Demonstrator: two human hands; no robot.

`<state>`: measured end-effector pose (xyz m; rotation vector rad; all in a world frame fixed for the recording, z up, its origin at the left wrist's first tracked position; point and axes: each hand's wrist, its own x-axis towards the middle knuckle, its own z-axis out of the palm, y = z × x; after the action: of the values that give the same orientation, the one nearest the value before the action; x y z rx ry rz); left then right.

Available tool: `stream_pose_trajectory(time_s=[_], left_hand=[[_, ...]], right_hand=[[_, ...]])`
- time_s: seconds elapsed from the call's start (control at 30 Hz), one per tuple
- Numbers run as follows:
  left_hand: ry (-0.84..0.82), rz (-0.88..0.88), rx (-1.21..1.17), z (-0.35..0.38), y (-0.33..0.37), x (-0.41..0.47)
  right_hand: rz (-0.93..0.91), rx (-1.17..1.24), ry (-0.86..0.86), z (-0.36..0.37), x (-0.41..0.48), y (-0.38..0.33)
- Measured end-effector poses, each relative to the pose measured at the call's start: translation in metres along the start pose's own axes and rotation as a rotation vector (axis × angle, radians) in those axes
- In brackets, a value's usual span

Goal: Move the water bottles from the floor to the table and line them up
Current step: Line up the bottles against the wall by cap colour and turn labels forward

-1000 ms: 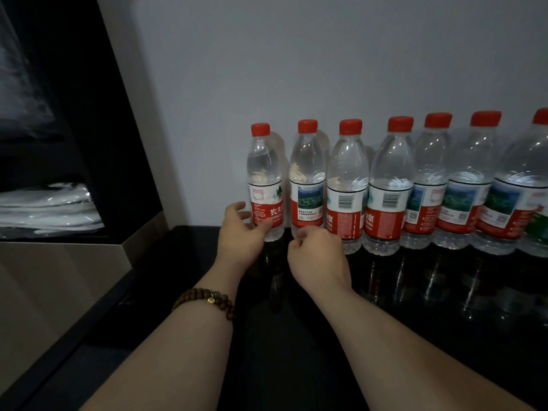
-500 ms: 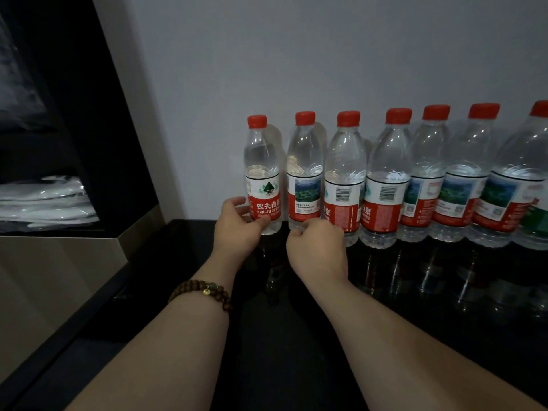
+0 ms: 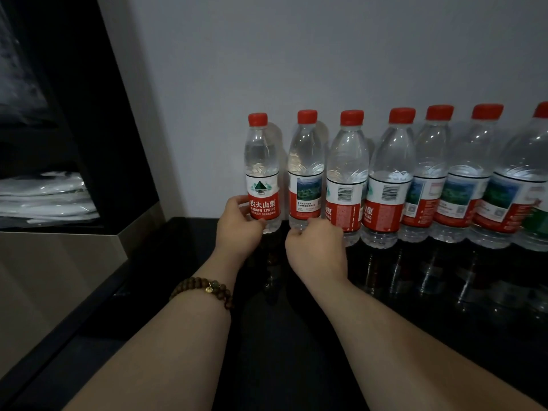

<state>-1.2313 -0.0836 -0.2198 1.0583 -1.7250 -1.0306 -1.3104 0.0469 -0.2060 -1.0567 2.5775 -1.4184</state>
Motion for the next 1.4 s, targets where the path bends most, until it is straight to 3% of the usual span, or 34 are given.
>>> stream_pose_trajectory(time_s=[0.17,0.37,0.6,0.8,1.03,1.2,1.4], left_hand=[[0.019,0.053,0.161,0.0022,0.0009,-0.003],[0.027,0.065,0.186,0.0039,-0.0012,-0.0015],[0.051,0.058,0.179,0.0035,-0.0028,0.0002],[0.066,0.039,0.155,0.0022,0.0008,-0.0007],[0.062,0.032,0.136,0.0012,0.0015,-0.0025],[0.065,0.05,0.151,0.0008,0.0021,-0.0028],[0.083,0.037,0.165,0.0014,-0.0001,-0.0018]], right_hand=[[-0.004,0.013,-0.003,0.0009,0.0011,0.0014],[0.006,-0.017,0.006,0.0023,0.0025,0.003],[-0.009,-0.133,-0.163,0.0015,0.0038,0.0023],[-0.012,0.049,-0.03,0.0001,0.0028,0.0023],[-0.043,-0.17,-0.184,0.003,0.0052,0.0032],[-0.043,0.053,-0.045,-0.0002,0.0019,0.0016],[-0.084,-0.178,-0.248,0.0008,0.0051,0.0013]])
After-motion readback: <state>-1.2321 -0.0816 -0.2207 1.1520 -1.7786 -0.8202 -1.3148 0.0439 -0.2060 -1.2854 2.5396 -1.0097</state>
